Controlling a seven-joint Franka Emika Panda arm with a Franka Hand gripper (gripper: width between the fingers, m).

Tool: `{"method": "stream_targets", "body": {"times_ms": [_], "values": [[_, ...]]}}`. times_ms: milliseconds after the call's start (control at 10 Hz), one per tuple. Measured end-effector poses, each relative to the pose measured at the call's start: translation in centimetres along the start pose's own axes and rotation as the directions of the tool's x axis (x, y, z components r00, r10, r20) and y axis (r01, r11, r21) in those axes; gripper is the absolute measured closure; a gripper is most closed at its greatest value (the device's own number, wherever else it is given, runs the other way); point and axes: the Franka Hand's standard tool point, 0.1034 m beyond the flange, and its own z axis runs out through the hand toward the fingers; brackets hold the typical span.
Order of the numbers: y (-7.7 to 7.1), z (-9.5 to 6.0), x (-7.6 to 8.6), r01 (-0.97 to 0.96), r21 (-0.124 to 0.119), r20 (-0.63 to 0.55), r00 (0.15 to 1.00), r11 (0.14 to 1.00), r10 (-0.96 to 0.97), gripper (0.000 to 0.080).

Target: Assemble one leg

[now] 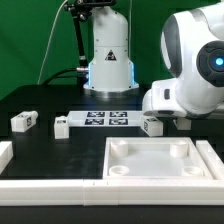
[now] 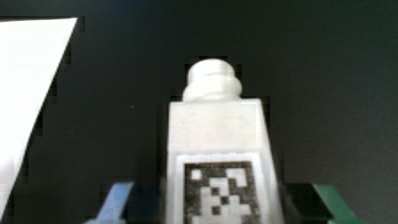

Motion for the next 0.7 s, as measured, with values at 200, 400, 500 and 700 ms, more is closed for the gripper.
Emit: {"method": "stream_targets", "body": {"times_ms": [200,400,500,700], "values": [[0.0,-0.1,0.0,0.0,0.001,-0.001,1.0,1.0,0.0,0.0509],[0.5,-2.7,-1.9,0.022,-0.006,0.026,0.999,1.0,-0.022,0.0509],[0.5,-4.3,-2.7,0.027,-0.007,0.031,0.999,1.0,-0.026,0.0509],[0.1,-5.3,-2.5,0.059,-0.002,-0.004,0.998,0.998,-0.059,0.0509]]}}
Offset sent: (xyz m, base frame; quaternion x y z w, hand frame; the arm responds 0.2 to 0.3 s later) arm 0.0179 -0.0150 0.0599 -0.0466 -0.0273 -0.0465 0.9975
